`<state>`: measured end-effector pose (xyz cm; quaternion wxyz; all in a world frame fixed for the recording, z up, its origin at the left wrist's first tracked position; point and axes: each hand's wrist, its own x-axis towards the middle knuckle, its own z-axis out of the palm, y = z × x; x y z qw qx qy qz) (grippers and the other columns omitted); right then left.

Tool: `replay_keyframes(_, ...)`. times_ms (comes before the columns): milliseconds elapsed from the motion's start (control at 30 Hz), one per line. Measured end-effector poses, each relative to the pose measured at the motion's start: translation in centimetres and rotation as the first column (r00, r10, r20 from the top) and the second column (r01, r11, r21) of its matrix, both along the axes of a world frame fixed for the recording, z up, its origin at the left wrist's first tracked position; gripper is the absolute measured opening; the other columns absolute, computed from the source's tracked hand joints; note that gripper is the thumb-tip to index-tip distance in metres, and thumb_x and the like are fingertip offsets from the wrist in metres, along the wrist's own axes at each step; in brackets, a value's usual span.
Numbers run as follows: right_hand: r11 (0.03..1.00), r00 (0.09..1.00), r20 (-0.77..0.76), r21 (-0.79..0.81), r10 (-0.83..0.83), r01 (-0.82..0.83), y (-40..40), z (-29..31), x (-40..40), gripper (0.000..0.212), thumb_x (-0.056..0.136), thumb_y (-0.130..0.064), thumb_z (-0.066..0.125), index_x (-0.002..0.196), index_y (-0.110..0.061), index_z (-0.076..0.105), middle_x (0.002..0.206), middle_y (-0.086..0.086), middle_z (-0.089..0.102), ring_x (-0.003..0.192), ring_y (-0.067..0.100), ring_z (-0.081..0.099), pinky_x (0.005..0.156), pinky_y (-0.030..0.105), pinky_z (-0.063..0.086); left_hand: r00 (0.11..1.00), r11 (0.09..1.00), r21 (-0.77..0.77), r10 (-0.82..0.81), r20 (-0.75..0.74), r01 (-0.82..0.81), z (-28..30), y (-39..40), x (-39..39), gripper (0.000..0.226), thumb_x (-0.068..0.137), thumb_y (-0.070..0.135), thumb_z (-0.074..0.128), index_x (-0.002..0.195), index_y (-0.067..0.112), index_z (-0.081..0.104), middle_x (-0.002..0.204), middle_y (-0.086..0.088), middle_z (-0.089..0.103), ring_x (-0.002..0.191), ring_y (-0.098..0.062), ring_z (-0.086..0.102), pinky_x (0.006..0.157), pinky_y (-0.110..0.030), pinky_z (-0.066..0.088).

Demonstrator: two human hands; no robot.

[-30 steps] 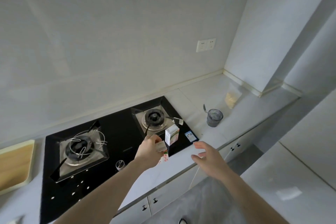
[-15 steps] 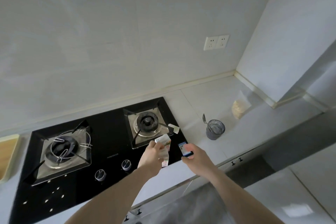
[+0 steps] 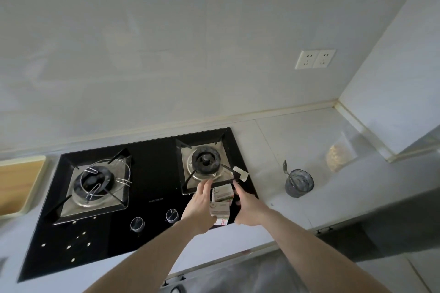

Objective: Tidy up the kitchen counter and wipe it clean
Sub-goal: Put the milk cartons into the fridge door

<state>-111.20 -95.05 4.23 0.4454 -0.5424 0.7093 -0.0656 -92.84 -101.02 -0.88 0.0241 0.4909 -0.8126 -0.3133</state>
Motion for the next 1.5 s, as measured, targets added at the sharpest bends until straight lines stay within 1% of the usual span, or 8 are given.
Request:
replay_keyframes(133, 0.999, 0.997, -0.058, 0.009, 0.05, -0.05, -0.4, -1.4, 0.2, 0.102, 0.079, -0.001, 0.075, 0.158, -0.031, 0.018, 0.147, -0.003, 0.051, 0.136, 0.023, 0.048, 0.1, 0.039, 0.053, 0.997, 0.998, 0.059, -0.033, 0.069, 0.028, -0.3, -0.6, -0.2, 0.112, 0.08, 0.024, 0.081, 0.162, 0.027, 0.005, 0.164, 0.004, 0.024, 0.139, -0.022, 0.045, 0.112, -0.035, 0.045)
replay_keyframes(333, 0.997, 0.999, -0.03, -0.075, -0.019, 0.016, 0.3, -3.8, -0.1, 0.084, 0.076, -0.023, 0.083, 0.144, -0.032, 0.035, 0.138, -0.01, 0.053, 0.124, 0.014, 0.053, 0.093, 0.031, 0.054, 0.99, 0.996, 0.036, -0.079, 0.115, 0.076, 0.1, -1.3, 0.0, 0.092, 0.075, 0.029, 0.085, 0.147, 0.029, 0.028, 0.14, 0.007, 0.046, 0.12, -0.02, 0.055, 0.096, -0.037, 0.054)
replay_keyframes(533, 0.967, 0.998, -0.011, -0.246, -0.066, 0.062, 1.1, -5.5, 0.6, 0.09, 0.079, -0.04, 0.083, 0.15, -0.041, 0.027, 0.14, -0.017, 0.052, 0.125, 0.008, 0.055, 0.098, 0.03, 0.055, 0.975, 0.988, 0.062, -0.148, 0.168, 0.139, 0.4, -1.7, -0.2, 0.09, 0.077, 0.032, 0.084, 0.145, 0.03, 0.025, 0.138, 0.007, 0.049, 0.118, -0.02, 0.055, 0.093, -0.035, 0.054)
replay_keyframes(767, 0.955, 0.994, 0.027, -0.276, -0.104, 0.108, 1.2, -6.1, 1.3, 0.077, 0.083, -0.038, 0.081, 0.141, -0.046, 0.032, 0.133, -0.02, 0.058, 0.119, 0.003, 0.059, 0.093, 0.026, 0.058, 0.973, 0.987, 0.047, -0.16, 0.166, 0.155, 0.3, -2.2, 0.2, 0.084, 0.076, 0.035, 0.085, 0.138, 0.035, 0.028, 0.133, 0.01, 0.052, 0.116, -0.018, 0.056, 0.09, -0.033, 0.055)
replay_keyframes(900, 0.951, 0.99, 0.034, -0.272, -0.14, 0.144, 2.4, -5.7, 1.7, 0.082, 0.083, -0.044, 0.081, 0.145, -0.043, 0.028, 0.139, -0.017, 0.054, 0.121, 0.005, 0.059, 0.093, 0.022, 0.055, 0.978, 0.979, 0.102, -0.185, 0.093, 0.176, 1.0, -2.0, 0.2, 0.082, 0.069, 0.04, 0.089, 0.13, 0.044, 0.034, 0.12, 0.016, 0.057, 0.111, -0.013, 0.057, 0.09, -0.032, 0.055)
replay_keyframes(1100, 0.863, 0.929, 0.077, -0.35, -0.362, 0.365, 7.6, -1.5, 0.9, 0.076, 0.093, -0.03, 0.072, 0.155, -0.036, 0.028, 0.147, -0.014, 0.052, 0.113, 0.0, 0.062, 0.093, 0.013, 0.052, 0.941, 0.941, 0.09, -0.313, -0.126, 0.325, 6.2, -1.5, -2.2, 0.079, 0.061, 0.051, 0.088, 0.124, 0.047, 0.042, 0.116, 0.024, 0.056, 0.11, -0.003, 0.054, 0.09, -0.027, 0.052)
replay_keyframes(1267, 0.674, 0.782, 0.168, -0.421, -0.6, 0.607, 11.8, 5.9, -0.1, 0.065, 0.096, -0.037, 0.066, 0.15, -0.049, 0.031, 0.142, -0.034, 0.043, 0.113, -0.006, 0.059, 0.086, 0.019, 0.058, 0.874, 0.913, 0.036, -0.377, -0.305, 0.407, 12.0, 0.0, -5.7, 0.072, 0.055, 0.043, 0.089, 0.116, 0.046, 0.051, 0.109, 0.024, 0.064, 0.104, 0.007, 0.059, 0.084, -0.02, 0.054)
replay_keyframes(1500, 0.543, 0.67, 0.046, -0.548, -0.741, 0.637, 18.9, 13.3, -2.7, 0.062, 0.097, -0.029, 0.065, 0.147, -0.048, 0.034, 0.141, -0.025, 0.044, 0.117, -0.004, 0.054, 0.095, 0.023, 0.055, 0.776, 0.874, 0.035, -0.411, -0.478, 0.485, 18.5, 3.6, -10.6, 0.067, 0.063, 0.02, 0.095, 0.112, 0.039, 0.054, 0.11, 0.022, 0.064, 0.108, 0.003, 0.058, 0.079, -0.012, 0.047)
